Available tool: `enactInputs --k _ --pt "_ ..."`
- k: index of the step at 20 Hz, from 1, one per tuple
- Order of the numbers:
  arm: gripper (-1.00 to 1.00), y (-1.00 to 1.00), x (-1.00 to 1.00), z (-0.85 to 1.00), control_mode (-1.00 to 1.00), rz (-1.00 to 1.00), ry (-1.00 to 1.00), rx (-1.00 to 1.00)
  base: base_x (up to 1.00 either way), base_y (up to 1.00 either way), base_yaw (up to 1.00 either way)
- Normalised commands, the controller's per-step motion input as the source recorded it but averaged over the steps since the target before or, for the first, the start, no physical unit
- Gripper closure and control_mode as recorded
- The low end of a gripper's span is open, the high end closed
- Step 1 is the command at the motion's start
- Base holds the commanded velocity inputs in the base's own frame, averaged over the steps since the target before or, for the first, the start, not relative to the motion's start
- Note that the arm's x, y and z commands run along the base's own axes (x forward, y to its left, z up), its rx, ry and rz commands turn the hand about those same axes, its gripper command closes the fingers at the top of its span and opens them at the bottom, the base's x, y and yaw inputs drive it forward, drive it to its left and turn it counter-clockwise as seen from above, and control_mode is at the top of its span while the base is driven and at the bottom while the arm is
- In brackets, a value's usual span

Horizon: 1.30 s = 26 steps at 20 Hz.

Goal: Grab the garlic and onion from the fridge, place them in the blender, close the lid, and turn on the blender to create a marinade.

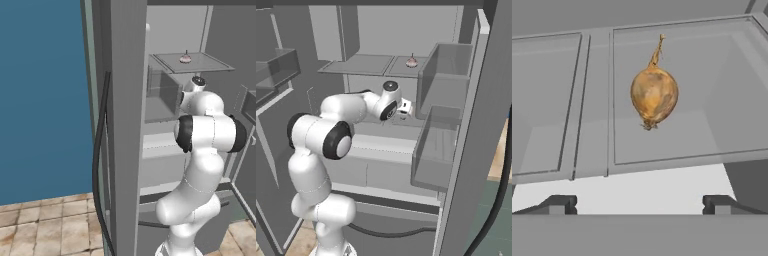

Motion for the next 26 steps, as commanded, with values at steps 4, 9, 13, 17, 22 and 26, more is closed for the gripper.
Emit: enactInputs --k 4,9,13,17,22,26 --pt "-1.00 0.00 0.42 -0.17 -1.00 0.00 0.04 0.01 0.00 0.00 0.00" --pt "-1.00 0.00 0.38 -0.20 -1.00 0.00 0.04 0.00 0.00 0.00 0.00" --pt "-1.00 -0.13 0.32 -0.13 -1.00 0.00 0.00 0.00 0.00 0.00 0.00" --pt "-1.00 -0.18 0.30 -0.09 -1.00 0.00 0.00 0.00 0.00 0.00 0.00" --pt "-1.00 -0.17 0.26 -0.05 -1.00 0.00 0.00 0.00 0.00 0.00 0.00" --pt "-1.00 -0.06 0.42 -0.06 -1.00 0.00 0.00 0.00 0.00 0.00 0.00"
